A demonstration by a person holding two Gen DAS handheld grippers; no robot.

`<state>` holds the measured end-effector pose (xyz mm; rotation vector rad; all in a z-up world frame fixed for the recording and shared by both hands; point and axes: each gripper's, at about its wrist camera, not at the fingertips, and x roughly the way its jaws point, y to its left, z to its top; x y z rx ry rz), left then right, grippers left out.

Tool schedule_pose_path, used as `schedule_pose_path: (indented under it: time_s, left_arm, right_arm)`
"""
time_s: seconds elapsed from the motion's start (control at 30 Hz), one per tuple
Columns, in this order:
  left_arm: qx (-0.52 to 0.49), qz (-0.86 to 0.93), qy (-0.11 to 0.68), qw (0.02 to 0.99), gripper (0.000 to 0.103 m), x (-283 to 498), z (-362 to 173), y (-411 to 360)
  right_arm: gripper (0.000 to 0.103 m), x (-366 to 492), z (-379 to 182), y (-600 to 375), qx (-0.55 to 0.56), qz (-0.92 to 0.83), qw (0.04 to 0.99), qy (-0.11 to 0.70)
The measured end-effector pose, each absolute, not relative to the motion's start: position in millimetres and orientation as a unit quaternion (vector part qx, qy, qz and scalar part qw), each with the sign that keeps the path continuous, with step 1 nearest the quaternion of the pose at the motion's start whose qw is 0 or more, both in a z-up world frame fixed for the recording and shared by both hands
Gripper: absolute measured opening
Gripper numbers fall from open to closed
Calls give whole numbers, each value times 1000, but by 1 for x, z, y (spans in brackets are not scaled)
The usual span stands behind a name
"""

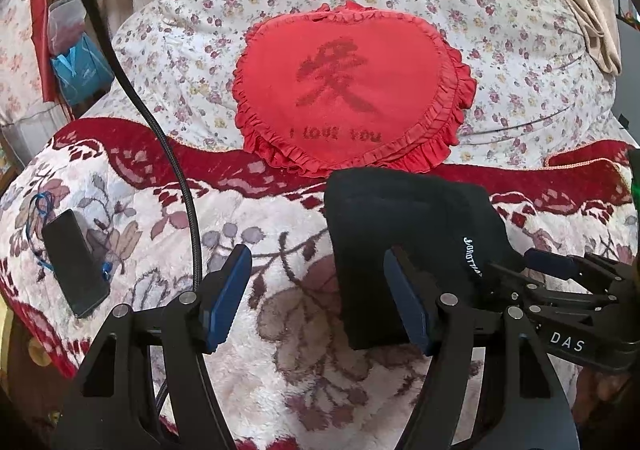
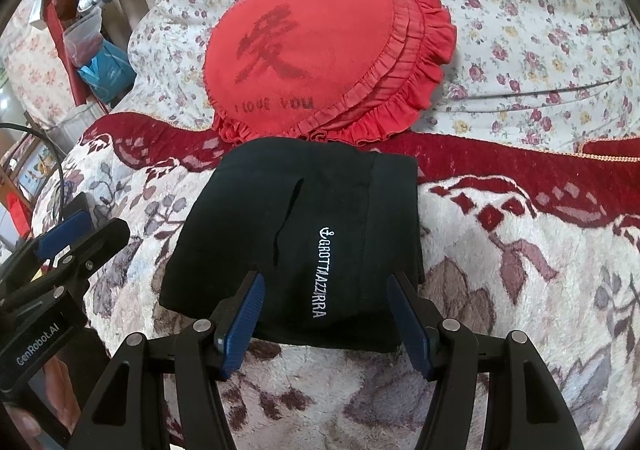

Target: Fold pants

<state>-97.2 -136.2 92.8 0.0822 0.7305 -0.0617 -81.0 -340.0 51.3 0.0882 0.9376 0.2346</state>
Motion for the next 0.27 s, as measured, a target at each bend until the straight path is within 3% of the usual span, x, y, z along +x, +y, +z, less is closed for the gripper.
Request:
schedule_pose_path:
  time_s: [0.27]
  left_arm:
    - [34, -27, 359, 932, 69, -92, 88, -122]
  right_arm:
    - [62, -80, 49, -347, 46, 109, 884, 452]
